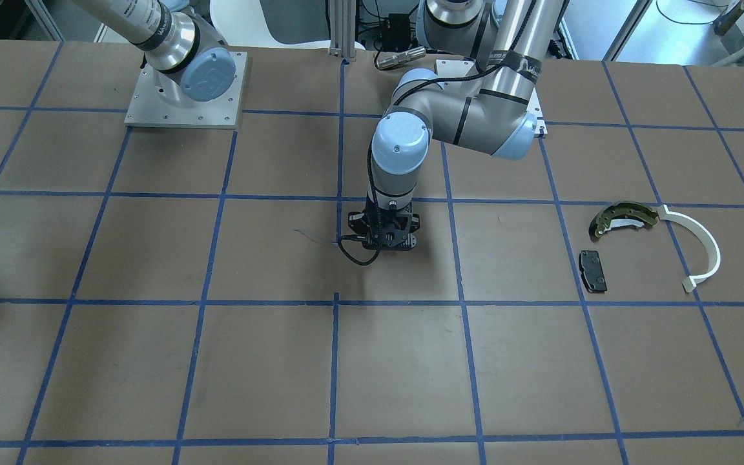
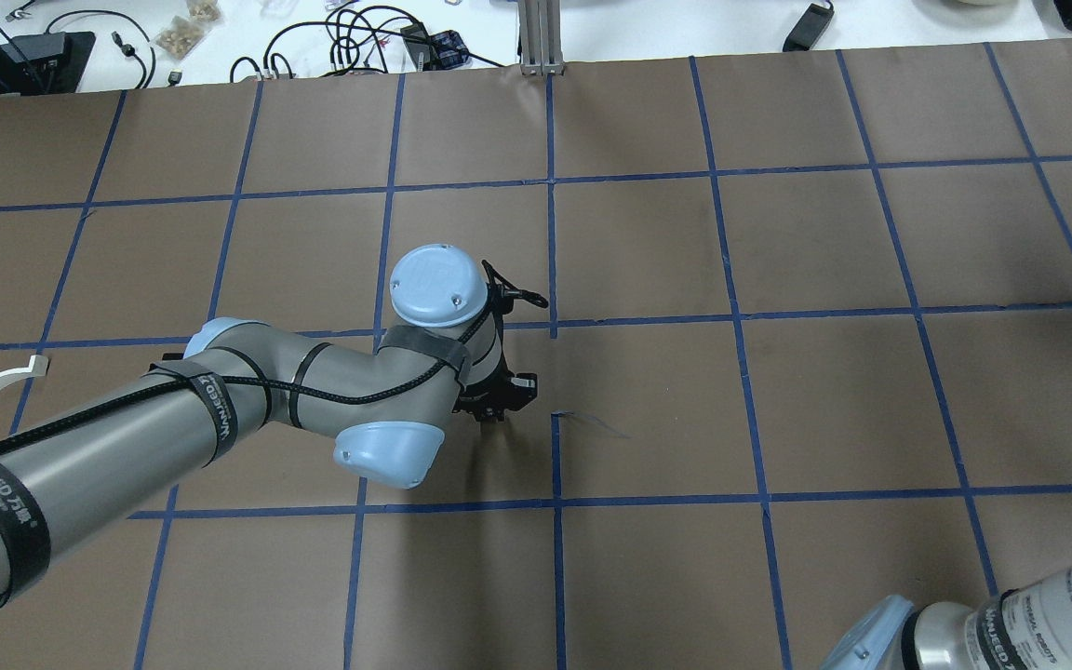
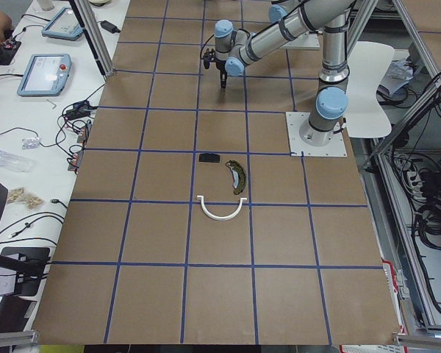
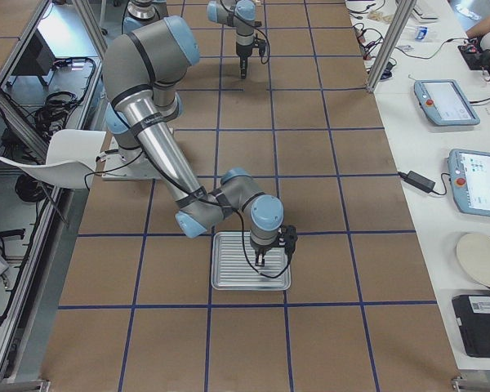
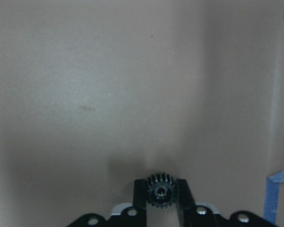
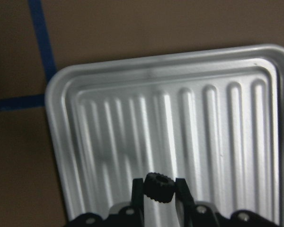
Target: Place bearing gear from tray to pile
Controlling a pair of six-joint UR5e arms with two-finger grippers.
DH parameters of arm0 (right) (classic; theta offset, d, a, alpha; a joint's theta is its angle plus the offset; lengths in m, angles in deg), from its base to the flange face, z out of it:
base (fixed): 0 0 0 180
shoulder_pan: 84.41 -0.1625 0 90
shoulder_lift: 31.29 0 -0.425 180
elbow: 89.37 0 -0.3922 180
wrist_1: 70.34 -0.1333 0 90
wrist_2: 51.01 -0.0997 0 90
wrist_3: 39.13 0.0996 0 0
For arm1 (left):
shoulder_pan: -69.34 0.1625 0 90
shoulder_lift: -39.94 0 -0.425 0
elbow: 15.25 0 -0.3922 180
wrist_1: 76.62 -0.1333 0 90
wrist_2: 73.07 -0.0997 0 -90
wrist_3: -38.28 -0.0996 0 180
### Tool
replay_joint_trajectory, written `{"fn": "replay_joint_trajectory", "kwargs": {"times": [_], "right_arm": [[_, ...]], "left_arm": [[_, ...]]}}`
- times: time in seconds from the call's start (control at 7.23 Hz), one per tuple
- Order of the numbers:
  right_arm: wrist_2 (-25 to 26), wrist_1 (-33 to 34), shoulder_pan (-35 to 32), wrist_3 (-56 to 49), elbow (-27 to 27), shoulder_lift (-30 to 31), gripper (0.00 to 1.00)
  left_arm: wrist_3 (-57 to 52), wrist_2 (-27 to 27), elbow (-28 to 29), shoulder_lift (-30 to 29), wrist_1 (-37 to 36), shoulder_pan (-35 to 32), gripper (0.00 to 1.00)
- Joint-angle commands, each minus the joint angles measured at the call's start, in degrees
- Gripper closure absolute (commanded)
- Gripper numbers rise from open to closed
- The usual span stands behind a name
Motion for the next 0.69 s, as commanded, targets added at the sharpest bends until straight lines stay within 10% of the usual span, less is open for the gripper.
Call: {"fn": "replay_joint_trajectory", "kwargs": {"times": [0.0, 0.55], "right_arm": [[-0.25, -3.94, -10.97, 6.49, 2.5, 5.3, 1.0], [0.27, -7.57, -45.11, 42.37, 7.61, 14.46, 1.0]], "left_arm": [[-7.23, 0.11, 2.94, 0.8, 2.42, 5.55, 1.0], [-29.11, -4.98, 9.81, 2.65, 14.83, 25.38, 1.0]]}}
